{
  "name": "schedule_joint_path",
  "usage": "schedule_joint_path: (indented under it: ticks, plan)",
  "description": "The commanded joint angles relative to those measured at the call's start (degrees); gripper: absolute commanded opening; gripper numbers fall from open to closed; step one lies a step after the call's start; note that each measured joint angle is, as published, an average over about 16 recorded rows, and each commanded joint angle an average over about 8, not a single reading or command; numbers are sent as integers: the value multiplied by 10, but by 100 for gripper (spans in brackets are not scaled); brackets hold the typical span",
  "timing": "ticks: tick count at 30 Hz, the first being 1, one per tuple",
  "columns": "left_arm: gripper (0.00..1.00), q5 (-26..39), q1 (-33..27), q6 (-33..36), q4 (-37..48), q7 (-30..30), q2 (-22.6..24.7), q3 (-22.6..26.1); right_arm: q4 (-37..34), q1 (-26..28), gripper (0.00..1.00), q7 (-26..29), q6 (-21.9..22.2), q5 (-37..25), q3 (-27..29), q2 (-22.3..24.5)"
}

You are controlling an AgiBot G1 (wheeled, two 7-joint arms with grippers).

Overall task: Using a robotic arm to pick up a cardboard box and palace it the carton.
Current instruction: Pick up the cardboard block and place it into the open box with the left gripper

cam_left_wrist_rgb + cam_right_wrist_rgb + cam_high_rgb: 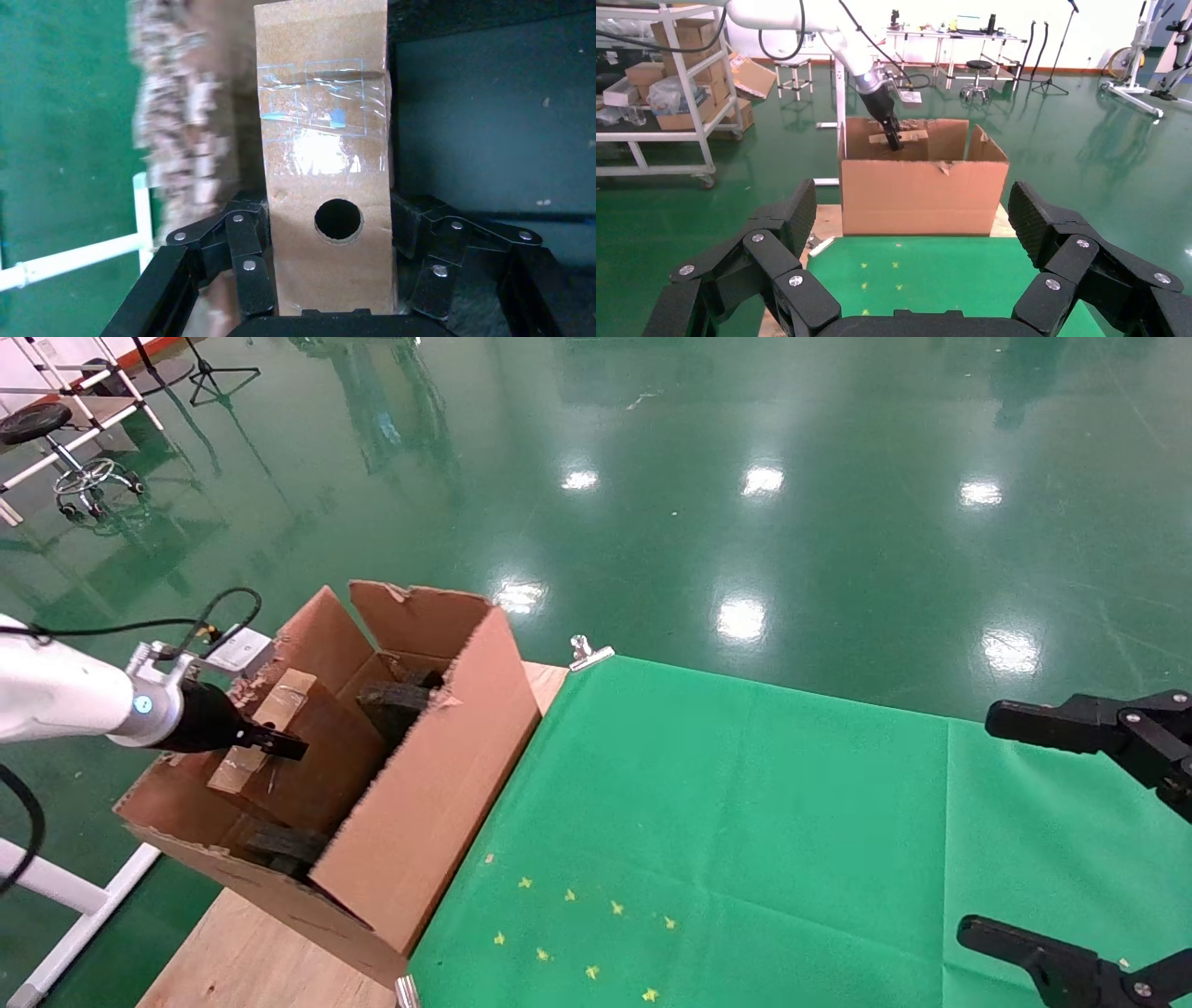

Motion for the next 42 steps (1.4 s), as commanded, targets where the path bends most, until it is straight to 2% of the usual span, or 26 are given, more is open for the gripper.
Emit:
schedule_joint_path:
  ticks: [1,7,8,9,29,37,42]
  plan:
    - [13,-4,11,-17,-1,0,4,-3,0,0,100,0,0,0,0,0]
    - [88,-12,23,-28,-1,3,8,-8,0,0,100,0,0,0,0,0]
    - [98,-12,24,-29,-1,3,9,-9,0,0,100,0,0,0,0,0]
    - [100,-13,25,-29,-1,3,9,-9,0,0,100,0,0,0,0,0]
    - [100,-17,11,-10,-11,8,4,-12,0,0,100,0,0,0,0,0]
    - [100,-80,-36,104,-78,44,-36,-53,0,0,100,0,0,0,0,0]
    - [100,-118,-67,182,-134,37,-69,-75,0,0,100,0,0,0,0,0]
